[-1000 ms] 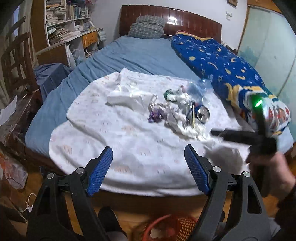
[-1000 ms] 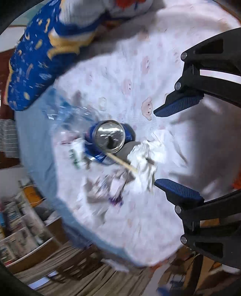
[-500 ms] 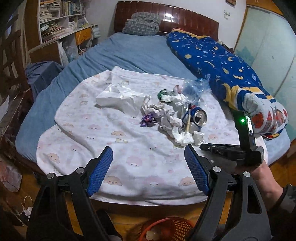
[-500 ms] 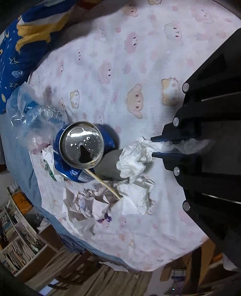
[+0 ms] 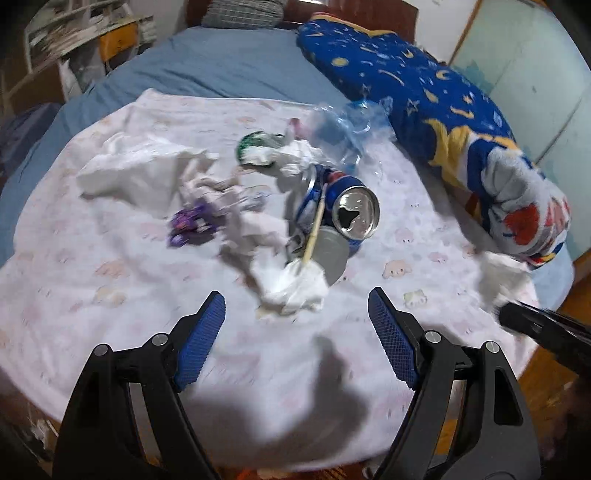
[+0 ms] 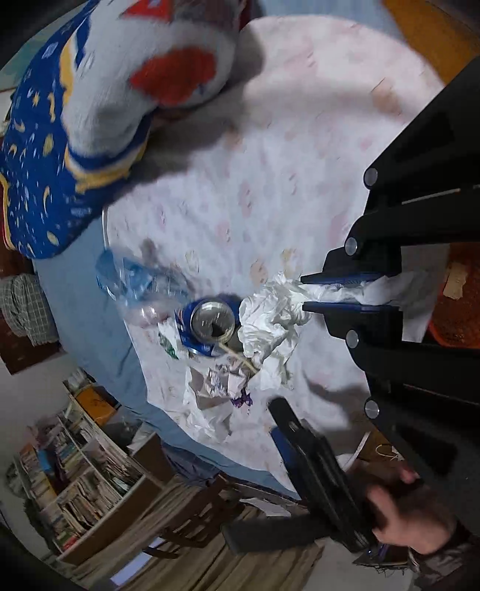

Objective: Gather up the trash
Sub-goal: 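Grasp a white tissue with the right tool while the left tool grasps another tissue, then carry both tissues over the red wastebasket and open both tools to drop them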

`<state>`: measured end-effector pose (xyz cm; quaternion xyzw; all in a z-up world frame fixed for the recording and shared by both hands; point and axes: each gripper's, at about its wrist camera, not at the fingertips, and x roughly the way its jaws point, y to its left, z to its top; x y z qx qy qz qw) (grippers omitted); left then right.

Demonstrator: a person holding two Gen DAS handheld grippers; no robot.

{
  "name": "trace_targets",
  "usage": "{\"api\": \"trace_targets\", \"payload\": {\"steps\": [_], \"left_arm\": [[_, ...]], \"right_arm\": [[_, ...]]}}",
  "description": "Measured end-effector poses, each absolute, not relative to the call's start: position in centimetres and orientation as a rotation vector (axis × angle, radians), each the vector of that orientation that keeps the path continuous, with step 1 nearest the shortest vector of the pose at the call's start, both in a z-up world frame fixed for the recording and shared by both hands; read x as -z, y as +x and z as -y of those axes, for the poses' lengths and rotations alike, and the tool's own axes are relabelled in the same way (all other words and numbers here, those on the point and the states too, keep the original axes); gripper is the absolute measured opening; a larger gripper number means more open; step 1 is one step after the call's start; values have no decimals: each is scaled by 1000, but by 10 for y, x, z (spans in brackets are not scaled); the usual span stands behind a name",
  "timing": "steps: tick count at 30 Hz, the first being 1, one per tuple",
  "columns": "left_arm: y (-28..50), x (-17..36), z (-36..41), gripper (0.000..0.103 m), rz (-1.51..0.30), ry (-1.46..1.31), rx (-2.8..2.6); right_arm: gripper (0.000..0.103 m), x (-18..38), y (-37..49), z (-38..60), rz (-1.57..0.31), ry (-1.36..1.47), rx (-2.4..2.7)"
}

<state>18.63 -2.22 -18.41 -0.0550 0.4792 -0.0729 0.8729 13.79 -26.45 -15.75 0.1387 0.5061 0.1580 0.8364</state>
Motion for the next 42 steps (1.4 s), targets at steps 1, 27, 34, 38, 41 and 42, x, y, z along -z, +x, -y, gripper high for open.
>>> {"api": "trace_targets", "payload": {"steps": [1, 27, 34, 38, 41, 42], "left_arm": [[191, 189, 29, 80, -1008, -86, 142], [174, 195, 8, 9, -1072, -230, 145], [91, 115, -7, 9, -961, -206, 153], [24, 87, -18, 9, -963, -162, 169], [-22, 81, -20, 9, -982, -143, 179], [-37, 82, -20, 9, -994, -141, 184]], "right_arm": [[10, 158, 134, 272, -1071, 301, -328], [10, 166, 110, 291, -1057, 336, -292], [10, 104, 63, 280, -1011, 278, -334], [10, 76, 9, 265, -1005, 236, -365], [10, 83, -32, 253, -1055, 219, -367], [10, 88, -48, 248, -1073, 197, -365]]}}
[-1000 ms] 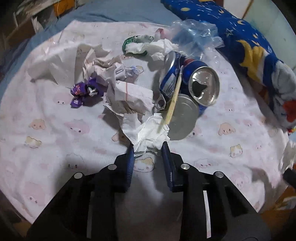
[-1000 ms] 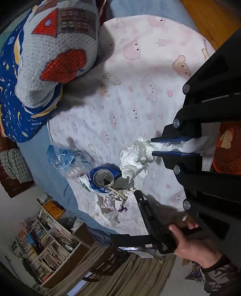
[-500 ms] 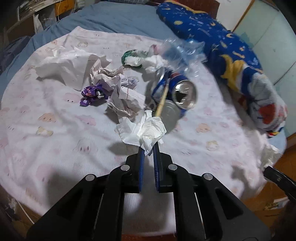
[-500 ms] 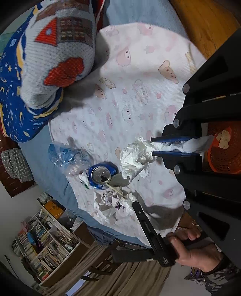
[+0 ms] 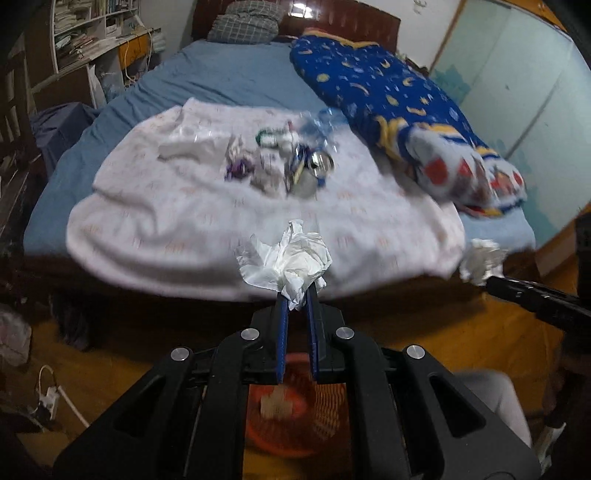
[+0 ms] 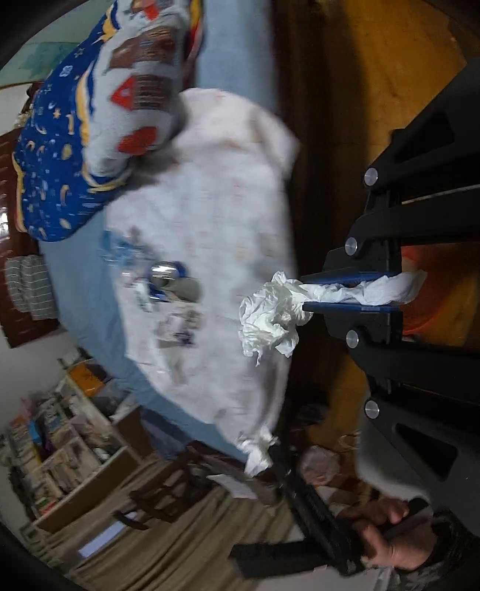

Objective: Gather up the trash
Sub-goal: 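Carry both tissues over the red wastebasket and open both tools to drop them, then raise both tools back toward the bed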

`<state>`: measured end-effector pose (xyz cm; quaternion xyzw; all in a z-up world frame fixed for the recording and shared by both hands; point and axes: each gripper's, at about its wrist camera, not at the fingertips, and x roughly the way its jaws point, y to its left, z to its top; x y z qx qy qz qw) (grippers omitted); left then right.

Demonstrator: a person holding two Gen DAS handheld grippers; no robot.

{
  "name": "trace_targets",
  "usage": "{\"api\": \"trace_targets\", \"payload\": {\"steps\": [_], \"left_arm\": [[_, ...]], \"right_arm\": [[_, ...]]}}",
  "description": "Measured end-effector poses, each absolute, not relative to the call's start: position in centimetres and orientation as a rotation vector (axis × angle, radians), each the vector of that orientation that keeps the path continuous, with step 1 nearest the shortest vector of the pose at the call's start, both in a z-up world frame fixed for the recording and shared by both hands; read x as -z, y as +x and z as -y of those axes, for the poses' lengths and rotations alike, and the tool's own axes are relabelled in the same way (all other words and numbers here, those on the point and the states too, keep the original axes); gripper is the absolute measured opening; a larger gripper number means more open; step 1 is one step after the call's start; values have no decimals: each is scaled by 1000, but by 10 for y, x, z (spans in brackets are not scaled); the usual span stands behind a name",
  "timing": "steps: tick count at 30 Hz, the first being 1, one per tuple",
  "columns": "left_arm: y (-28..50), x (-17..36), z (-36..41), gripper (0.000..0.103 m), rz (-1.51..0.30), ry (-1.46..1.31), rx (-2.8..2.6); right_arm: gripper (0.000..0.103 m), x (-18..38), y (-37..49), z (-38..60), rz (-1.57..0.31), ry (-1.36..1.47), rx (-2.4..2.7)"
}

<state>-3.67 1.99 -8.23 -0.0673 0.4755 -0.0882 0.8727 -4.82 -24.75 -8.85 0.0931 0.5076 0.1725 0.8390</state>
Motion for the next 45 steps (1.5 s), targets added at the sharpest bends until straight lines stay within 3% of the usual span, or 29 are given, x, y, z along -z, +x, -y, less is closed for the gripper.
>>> {"api": "trace_targets", "payload": {"steps": [5, 12, 30, 34, 35, 37, 38, 39, 41, 45], "left_arm": [[-79, 115, -9, 9, -1075, -139, 213], [-79, 228, 5, 9, -1346, -150, 135], [-54, 392, 38, 11, -1571, -49, 124], [-56, 421, 40, 16, -1624, -30, 129], [-57, 423, 41, 18, -1630, -19, 126], [-57, 427, 35, 37, -1636, -25, 119], [-56, 425, 34, 45, -1630, -26, 109], [-55, 423, 32, 52, -1619, -16, 94], [-52, 417, 26, 64, -1595, -38, 83], [-38, 387, 15, 66, -1552, -69, 82]], "right_arm": [[10, 143, -98, 224, -1206, 180, -360], [10, 224, -111, 190, -1373, 165, -361], [10, 445, -67, 176, -1732, 123, -251], [13, 478, -65, 173, -1751, 108, -225], [18, 482, -64, 171, -1755, 95, -214], [37, 482, -61, 173, -1743, 103, -195], [62, 479, -60, 175, -1731, 108, -180], [70, 478, -60, 176, -1709, 95, -159], [77, 465, -59, 182, -1656, 80, -137], [78, 423, -55, 190, -1595, 62, -116]]}}
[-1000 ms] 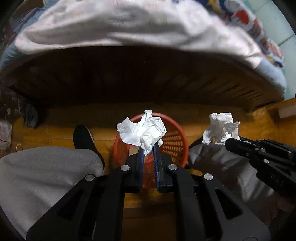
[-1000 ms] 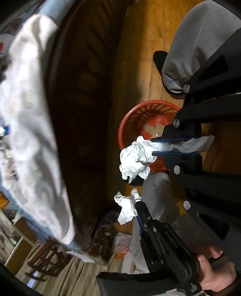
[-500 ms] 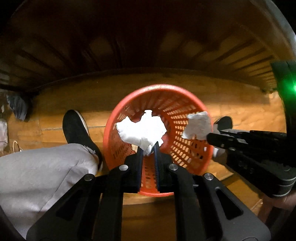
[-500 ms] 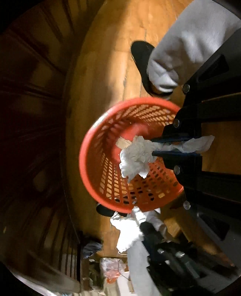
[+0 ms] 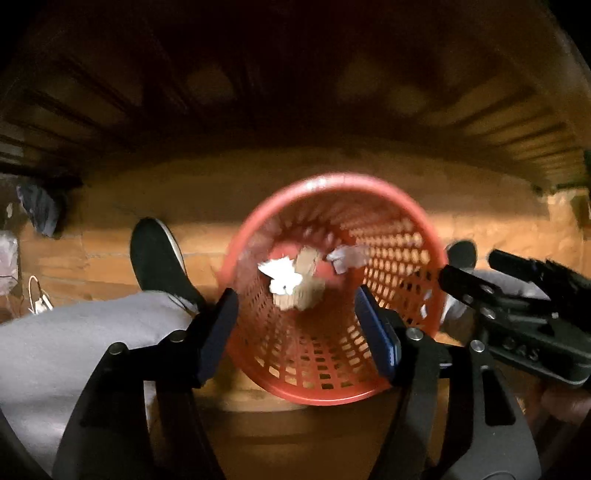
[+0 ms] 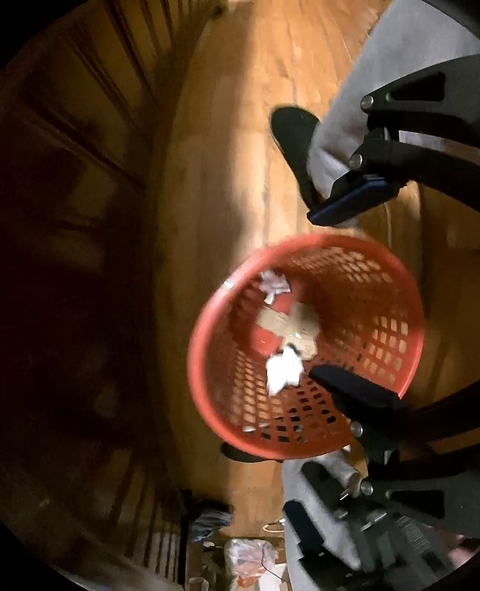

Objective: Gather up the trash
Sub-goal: 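Raise both tools back toward the bed, then grasp the clear plastic bag with the right tool while the left tool grasps a white wrapper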

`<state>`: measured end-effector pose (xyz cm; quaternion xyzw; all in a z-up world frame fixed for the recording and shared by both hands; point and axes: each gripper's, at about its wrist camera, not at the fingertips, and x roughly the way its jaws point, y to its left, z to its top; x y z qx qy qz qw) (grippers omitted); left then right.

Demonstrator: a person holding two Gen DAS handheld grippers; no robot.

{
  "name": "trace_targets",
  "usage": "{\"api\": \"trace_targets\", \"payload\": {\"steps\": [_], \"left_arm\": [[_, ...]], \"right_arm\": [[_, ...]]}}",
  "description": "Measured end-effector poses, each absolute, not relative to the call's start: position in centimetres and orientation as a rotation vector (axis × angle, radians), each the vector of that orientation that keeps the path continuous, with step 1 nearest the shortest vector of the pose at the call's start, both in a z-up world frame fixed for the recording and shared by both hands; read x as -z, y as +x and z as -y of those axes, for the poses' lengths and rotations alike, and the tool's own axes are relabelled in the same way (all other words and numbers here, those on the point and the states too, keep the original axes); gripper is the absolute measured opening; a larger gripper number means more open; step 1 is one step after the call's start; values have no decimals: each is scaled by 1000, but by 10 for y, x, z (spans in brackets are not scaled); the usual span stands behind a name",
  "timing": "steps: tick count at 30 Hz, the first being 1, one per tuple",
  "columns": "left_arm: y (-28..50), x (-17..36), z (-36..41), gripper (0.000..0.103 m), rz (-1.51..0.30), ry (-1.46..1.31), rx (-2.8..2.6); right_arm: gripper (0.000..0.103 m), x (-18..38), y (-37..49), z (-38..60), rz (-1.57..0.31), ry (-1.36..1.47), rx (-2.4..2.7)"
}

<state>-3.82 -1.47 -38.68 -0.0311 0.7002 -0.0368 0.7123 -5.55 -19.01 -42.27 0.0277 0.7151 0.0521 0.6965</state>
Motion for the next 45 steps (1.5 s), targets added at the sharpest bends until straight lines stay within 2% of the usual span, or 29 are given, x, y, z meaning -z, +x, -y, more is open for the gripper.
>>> {"api": "trace_targets", "payload": {"steps": [2, 5, 7, 8, 10, 13, 16, 21, 28, 32, 37, 38, 39, 40, 41, 43, 45], "left_arm": [[-28, 356, 11, 66, -1487, -54, 80], [-13, 292, 1, 66, -1350, -67, 88], [-8, 239, -8, 70, -1240, -56, 105], [-6, 218, -12, 72, -1188, -56, 118], [-3, 169, -26, 83, -1066, -49, 137], [11, 119, -46, 88, -932, -36, 127], [39, 90, -65, 89, -866, -50, 85], [92, 85, -97, 90, -823, -125, 34], [115, 98, -98, 90, -797, -178, 44], [117, 110, -97, 90, -806, -186, 53], [123, 120, -98, 90, -806, -194, 51], [125, 121, -98, 90, -806, -198, 51], [127, 123, -99, 90, -806, -206, 47], [129, 124, -99, 90, -806, -210, 46], [131, 125, -99, 90, -808, -210, 45], [136, 127, -99, 90, -809, -203, 46], [143, 124, -100, 90, -792, -193, 53]], "right_arm": [[81, 390, -50, 196, -1515, 65, -94], [89, 312, -36, 204, -1332, 108, -120], [97, 251, -32, 208, -1185, 98, -140], [96, 225, -30, 209, -1125, 99, -160], [96, 172, -21, 212, -1025, 88, -197], [96, 113, 15, 222, -915, 103, -236], [96, 80, 78, 230, -850, 142, -245], [96, 82, 204, 216, -796, 87, -217], [96, 161, 342, 191, -878, 135, -238], [96, 209, 379, 183, -940, 176, -194], [96, 242, 421, 167, -999, 193, -207], [87, 247, 428, 164, -1010, 195, -211], [67, 251, 434, 163, -1016, 209, -218], [57, 255, 438, 161, -1032, 222, -215], [50, 257, 442, 162, -1044, 235, -204], [46, 260, 446, 159, -1050, 254, -192], [27, 256, 446, 157, -1052, 262, -194]]}}
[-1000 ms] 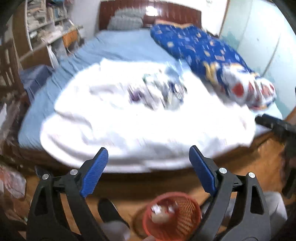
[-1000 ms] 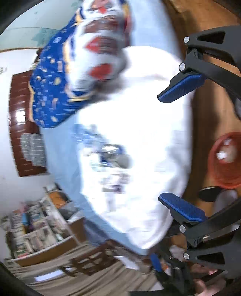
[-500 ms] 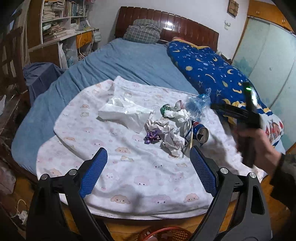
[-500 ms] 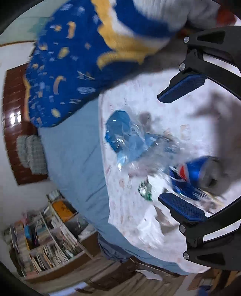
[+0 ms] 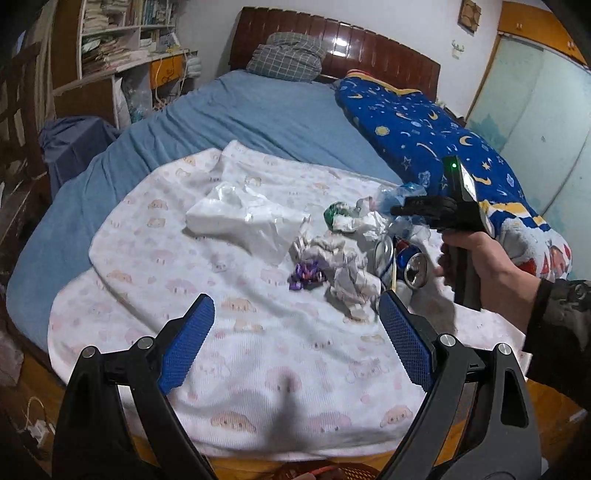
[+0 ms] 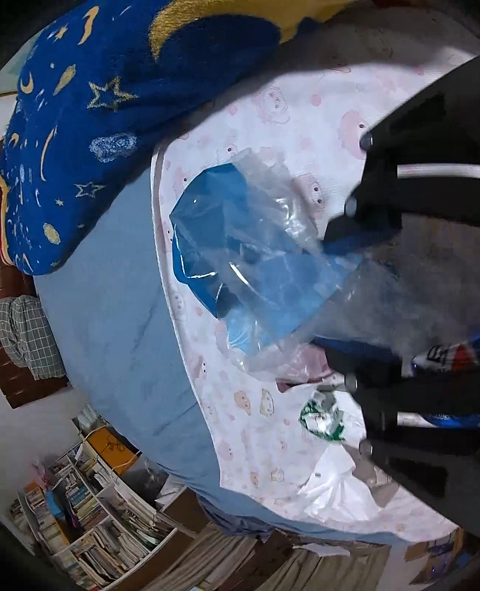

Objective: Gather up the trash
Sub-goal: 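Grasp the clear plastic bag with the right tool while the left tool grasps a white wrapper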

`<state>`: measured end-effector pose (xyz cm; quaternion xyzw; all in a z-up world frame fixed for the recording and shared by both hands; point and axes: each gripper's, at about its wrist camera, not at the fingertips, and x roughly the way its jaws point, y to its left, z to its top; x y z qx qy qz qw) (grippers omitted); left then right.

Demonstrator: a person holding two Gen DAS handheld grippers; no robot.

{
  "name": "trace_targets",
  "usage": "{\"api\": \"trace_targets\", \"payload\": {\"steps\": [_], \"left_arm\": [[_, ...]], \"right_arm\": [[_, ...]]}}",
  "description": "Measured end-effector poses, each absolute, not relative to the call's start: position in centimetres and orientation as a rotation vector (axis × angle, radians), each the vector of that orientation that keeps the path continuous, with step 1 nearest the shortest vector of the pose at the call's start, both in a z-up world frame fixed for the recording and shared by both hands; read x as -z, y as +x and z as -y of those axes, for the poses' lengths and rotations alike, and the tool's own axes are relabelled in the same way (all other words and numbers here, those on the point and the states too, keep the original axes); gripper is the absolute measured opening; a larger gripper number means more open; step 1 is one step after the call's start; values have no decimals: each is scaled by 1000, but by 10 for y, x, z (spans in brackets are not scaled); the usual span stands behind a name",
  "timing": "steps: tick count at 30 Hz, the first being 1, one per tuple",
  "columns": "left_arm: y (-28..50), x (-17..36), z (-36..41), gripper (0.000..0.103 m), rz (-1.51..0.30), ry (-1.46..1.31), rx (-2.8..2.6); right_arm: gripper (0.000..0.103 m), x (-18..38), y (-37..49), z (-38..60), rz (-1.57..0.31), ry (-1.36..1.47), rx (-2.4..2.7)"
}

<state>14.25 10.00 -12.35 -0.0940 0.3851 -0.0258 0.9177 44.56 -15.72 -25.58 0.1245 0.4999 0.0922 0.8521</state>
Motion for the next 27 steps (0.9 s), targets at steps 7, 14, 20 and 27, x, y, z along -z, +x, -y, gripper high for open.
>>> {"api": "trace_targets", "payload": {"steps": [7, 14, 20, 27], "left_arm": [[217, 127, -130, 90, -758, -260, 19], [305, 169, -130, 90, -949, -268, 136], [301, 195, -83, 90, -991, 233, -4], [301, 206, -45, 90, -976, 437, -69]], "right_arm": [[22, 196, 423, 162, -953, 208, -215], [22, 152, 398, 193, -893, 227, -275], [22, 148, 384, 219, -885, 263, -302], [22, 162, 373, 231, -901, 288, -288]]}}
